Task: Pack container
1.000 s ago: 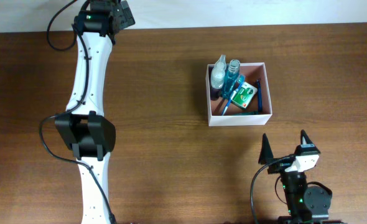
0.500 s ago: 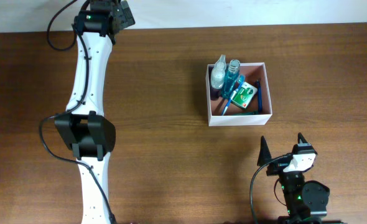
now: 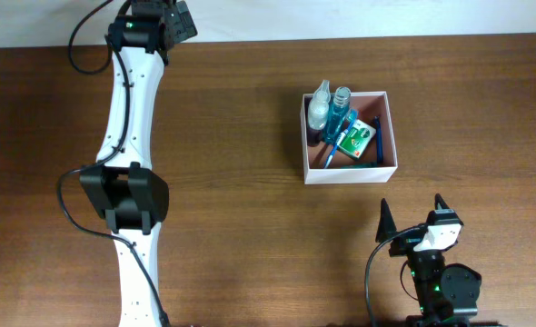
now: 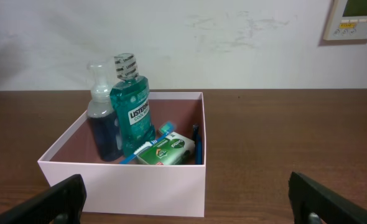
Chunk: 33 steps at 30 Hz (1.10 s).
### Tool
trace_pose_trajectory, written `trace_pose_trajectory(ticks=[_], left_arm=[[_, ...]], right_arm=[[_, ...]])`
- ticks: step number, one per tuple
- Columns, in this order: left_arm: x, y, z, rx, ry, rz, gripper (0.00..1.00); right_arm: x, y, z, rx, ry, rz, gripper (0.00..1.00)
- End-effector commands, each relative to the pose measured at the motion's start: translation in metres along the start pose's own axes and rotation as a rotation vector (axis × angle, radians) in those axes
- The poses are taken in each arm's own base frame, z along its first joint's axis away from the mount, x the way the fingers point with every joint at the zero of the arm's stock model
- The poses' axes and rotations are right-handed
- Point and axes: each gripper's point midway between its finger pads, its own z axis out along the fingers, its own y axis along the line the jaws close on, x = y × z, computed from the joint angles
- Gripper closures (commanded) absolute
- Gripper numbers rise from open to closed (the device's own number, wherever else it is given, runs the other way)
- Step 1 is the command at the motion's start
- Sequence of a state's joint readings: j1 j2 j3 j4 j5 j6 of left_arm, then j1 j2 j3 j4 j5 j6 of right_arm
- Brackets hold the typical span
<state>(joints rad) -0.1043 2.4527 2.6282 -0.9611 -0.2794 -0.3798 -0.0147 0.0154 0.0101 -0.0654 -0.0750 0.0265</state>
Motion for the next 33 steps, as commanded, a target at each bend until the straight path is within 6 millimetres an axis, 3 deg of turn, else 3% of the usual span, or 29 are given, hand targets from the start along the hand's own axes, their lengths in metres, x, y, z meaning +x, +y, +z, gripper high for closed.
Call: trace_pose_trajectory(ticks=[1, 33], left_arm=[[-0.0005, -0.0013, 0.0005, 0.005, -0.002, -0.010, 0.01], [0.0026, 0.0000, 0.0007, -0.001, 0.011, -0.006, 0.00]], right_arm=[[0.0015, -0.0002, -0.0003, 0.005, 0.000, 0.003, 0.01], [0.0015, -0.0002, -0.0003, 0.005, 0.000, 0.003, 0.01]])
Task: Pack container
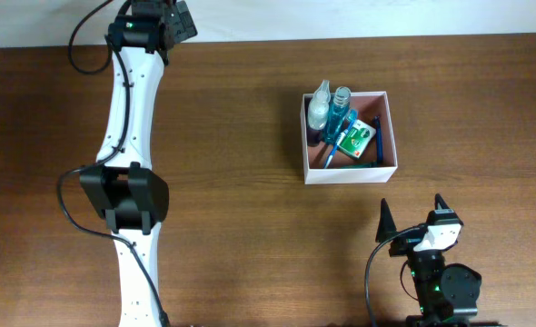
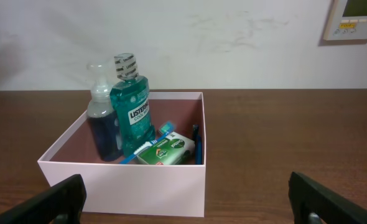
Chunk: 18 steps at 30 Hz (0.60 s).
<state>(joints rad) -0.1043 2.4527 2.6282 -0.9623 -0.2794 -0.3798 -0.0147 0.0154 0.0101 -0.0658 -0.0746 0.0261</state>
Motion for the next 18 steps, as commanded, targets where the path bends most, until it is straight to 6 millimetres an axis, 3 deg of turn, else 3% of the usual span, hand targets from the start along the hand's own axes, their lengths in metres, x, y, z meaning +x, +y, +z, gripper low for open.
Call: trace_pose_trajectory(ticks=[1, 8, 18], left_arm=[[0.003, 0.000, 0.001, -0.001, 0.010, -0.006, 0.01], [0.001, 0.004, -0.008, -0.014, 0.015, -0.003, 0.01], [-0.008, 0.040, -0.087, -0.094, 0.003, 0.004, 0.01]], right_arm=[[0.001, 0.000, 0.000, 0.004, 0.000, 0.003, 0.01], [0.001, 0.000, 0.000, 0.004, 0.000, 0.003, 0.01], [0.001, 0.000, 0.000, 0.004, 0.000, 0.003, 0.01]])
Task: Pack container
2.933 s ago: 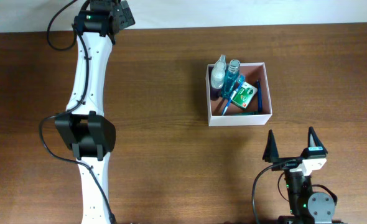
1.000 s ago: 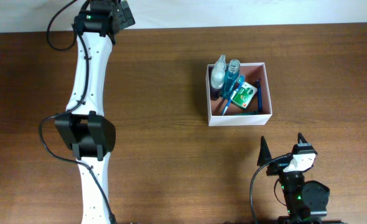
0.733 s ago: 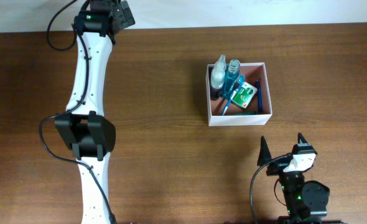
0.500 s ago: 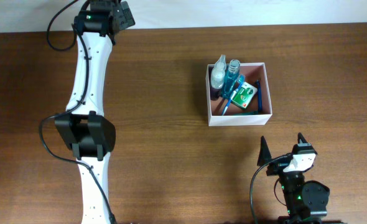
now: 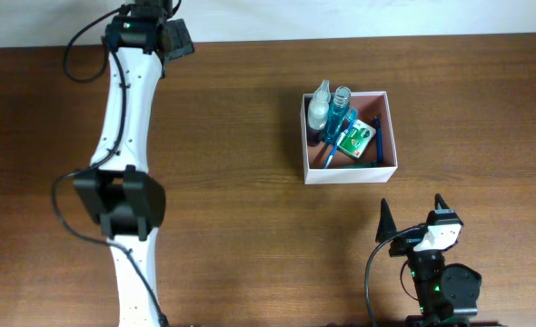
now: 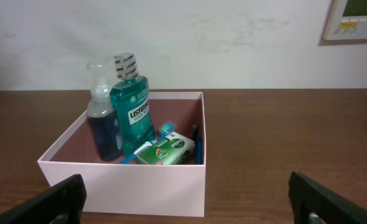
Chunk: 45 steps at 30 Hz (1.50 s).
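Note:
A white box [image 5: 350, 174] stands right of the table's middle, and its near wall [image 6: 127, 186] fills the lower left of the right wrist view. Inside it stand a green mouthwash bottle [image 6: 130, 112] and a clear pump bottle [image 6: 102, 124] with blue liquid. A blue toothbrush [image 6: 151, 140] and a green packet [image 6: 166, 149] lie beside them. My right gripper [image 5: 413, 216] sits near the front edge, just short of the box, open with nothing between its fingers [image 6: 59, 199]. My left arm reaches to the far left corner; its gripper [image 5: 173, 38] shows only as a dark shape at the frame's edge.
The long white left arm [image 5: 127, 136] lies along the left side of the brown table [image 5: 250, 227]. A white wall with a thermostat [image 6: 356, 18] stands behind the table.
The left arm's far end has shifted a little to the left at the table's back edge. The right gripper and the box's contents are as they were.
At both earlier moments the filled box, the open right gripper and the stretched left arm stood the same. Only the left arm's far end has moved slightly by now.

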### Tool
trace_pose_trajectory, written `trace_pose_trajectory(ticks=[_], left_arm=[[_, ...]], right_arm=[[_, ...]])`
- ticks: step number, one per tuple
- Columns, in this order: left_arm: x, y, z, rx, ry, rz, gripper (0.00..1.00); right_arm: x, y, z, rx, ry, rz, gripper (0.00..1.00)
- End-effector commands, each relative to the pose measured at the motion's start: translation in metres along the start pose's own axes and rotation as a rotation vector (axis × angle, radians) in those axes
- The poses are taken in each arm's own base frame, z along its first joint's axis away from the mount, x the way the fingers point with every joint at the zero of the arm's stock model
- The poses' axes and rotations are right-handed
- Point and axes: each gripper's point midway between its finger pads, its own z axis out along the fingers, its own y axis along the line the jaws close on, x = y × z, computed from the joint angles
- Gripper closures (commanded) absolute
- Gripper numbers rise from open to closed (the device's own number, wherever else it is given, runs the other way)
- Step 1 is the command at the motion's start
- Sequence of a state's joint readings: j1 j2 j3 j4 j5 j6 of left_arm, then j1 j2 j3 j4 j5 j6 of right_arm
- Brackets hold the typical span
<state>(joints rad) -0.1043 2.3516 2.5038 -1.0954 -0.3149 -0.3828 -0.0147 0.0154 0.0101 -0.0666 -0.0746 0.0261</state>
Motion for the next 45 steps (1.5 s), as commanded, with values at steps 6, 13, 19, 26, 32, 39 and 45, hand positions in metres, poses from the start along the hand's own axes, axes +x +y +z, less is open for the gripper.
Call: trace_pose_trajectory(ticks=[6, 13, 19, 26, 32, 39, 45], left_arm=[[-0.016, 0.054, -0.111, -0.027, -0.246, -0.078, 0.01], [0.030, 0.087, -0.162, 0.010, -0.347, 0.009, 0.01], [0.066, 0.093, -0.231, 0.183, -0.467, 0.179, 0.01], [0.111, 0.107, -0.302, 0.356, -0.624, 0.200, 0.01], [0.127, 0.112, -0.309, 0.377, -0.642, 0.201, 0.01], [0.143, 0.116, -0.297, 0.385, -0.666, 0.193, 0.01], [0.151, 0.108, -0.299, 0.482, -0.938, 0.157, 0.00]], right_arm=[[0.001, 0.000, 0.000, 0.004, -0.001, 0.003, 0.01], [0.001, 0.000, 0.000, 0.004, -0.001, 0.003, 0.01], [0.001, 0.000, 0.000, 0.004, -0.001, 0.003, 0.01], [0.001, 0.000, 0.000, 0.004, -0.001, 0.003, 0.01], [0.001, 0.000, 0.000, 0.004, -0.001, 0.003, 0.01], [0.001, 0.000, 0.000, 0.004, -0.001, 0.003, 0.01], [0.001, 0.000, 0.000, 0.004, -0.001, 0.003, 0.01]])
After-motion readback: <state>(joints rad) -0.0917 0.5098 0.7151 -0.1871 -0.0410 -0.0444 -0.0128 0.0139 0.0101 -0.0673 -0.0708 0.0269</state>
